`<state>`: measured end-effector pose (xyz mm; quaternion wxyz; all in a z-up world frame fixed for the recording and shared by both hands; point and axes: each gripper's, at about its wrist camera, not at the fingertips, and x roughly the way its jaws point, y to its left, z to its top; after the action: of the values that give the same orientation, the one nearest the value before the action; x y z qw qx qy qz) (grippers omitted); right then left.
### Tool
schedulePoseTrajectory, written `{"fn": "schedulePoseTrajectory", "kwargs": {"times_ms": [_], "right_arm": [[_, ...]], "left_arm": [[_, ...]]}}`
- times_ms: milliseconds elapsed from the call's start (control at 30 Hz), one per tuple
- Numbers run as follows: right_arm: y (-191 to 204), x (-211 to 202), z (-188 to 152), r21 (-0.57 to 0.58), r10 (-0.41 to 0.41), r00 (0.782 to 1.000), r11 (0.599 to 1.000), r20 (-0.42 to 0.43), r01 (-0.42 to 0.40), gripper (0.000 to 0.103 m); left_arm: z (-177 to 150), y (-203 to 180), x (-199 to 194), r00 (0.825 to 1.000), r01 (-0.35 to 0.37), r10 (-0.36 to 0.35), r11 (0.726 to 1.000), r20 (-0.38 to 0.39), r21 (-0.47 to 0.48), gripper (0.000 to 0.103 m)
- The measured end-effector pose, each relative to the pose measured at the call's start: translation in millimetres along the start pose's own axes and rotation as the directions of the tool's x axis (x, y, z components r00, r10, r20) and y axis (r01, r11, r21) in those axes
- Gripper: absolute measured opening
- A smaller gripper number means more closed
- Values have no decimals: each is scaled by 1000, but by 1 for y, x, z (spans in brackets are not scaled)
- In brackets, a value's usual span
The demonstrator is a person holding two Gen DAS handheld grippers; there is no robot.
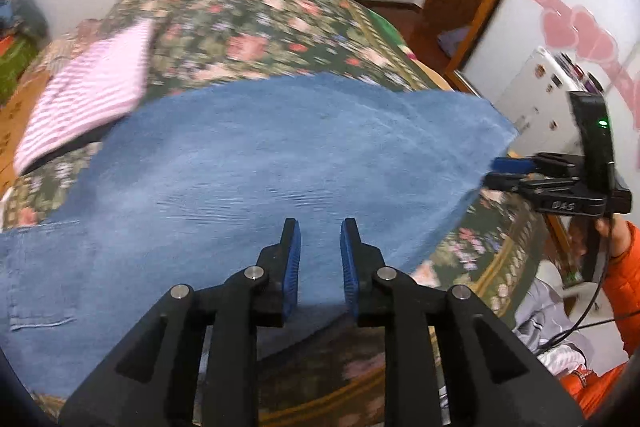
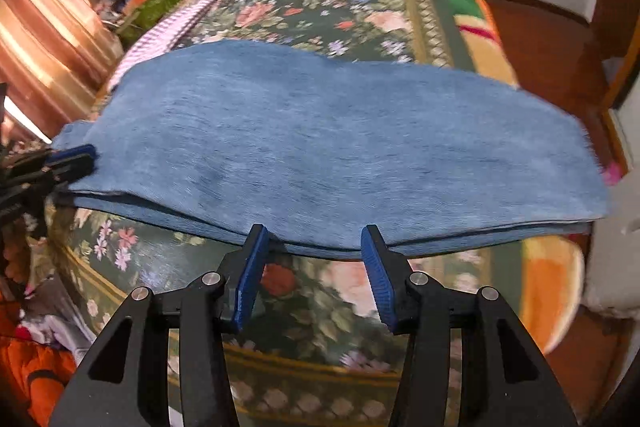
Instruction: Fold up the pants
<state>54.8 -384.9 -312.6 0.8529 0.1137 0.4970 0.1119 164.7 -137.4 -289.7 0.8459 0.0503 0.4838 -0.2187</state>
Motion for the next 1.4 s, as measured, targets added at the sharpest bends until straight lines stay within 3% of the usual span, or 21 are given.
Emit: {"fn": "schedulePoseTrajectory", "kwargs": {"times_ms": [133,200,300,367,500,567,600,667,800,900,1000,1100,1200,1300,1400], "right_arm": [[15,-23,27,-55,-21,997,998,78,25,46],[34,-31,45,-113,-30,992,993,121,43,49],[65,-33,72,-195,-4,986,980,166,37,51],[84,-31,90,-235,32,983,972,181,12,53],[131,-16,124,-317,106,981,947,165,-49,56],[157,-5,139,-364,137,980,928,145,-76,56],[170,1,145,-383,216,973,909,87,-167,56],[197,16,155,-420,255,966,882,45,-213,56],[241,47,171,-472,286,958,842,-20,-261,56],[263,71,177,-481,280,956,829,-86,-286,56],[277,98,179,-484,252,954,822,-163,-300,56],[284,124,179,-481,225,946,819,-235,-314,56],[287,144,178,-458,219,924,817,-315,-350,56],[289,158,171,-449,213,900,808,-381,-382,56],[290,158,172,-435,239,884,799,-402,-414,47]], "left_arm": [[2,48,-32,994,-84,90,992,65,-96,47],[1,79,-53,981,-145,161,978,104,-147,51],[-3,130,-85,953,-241,273,946,133,-219,58],[-8,163,-106,925,-309,354,914,141,-263,62],[-19,237,-140,870,-413,477,844,127,-342,68],[-28,269,-150,856,-435,506,815,105,-382,69],[-32,286,-153,850,-445,518,799,90,-404,69],[-38,317,-154,847,-456,529,771,49,-445,69],[-54,369,-143,880,-408,474,750,-7,-521,69],[-60,389,-123,914,-354,404,753,-35,-554,69],[-67,402,-101,948,-290,310,767,-66,-572,69],[-72,403,-83,967,-247,241,784,-88,-570,69],[-78,397,-73,977,-210,200,809,-79,-548,67],[-83,397,-70,987,-157,147,815,-64,-557,48],[-87,402,-68,996,-89,84,794,-36,-601,35]]}}
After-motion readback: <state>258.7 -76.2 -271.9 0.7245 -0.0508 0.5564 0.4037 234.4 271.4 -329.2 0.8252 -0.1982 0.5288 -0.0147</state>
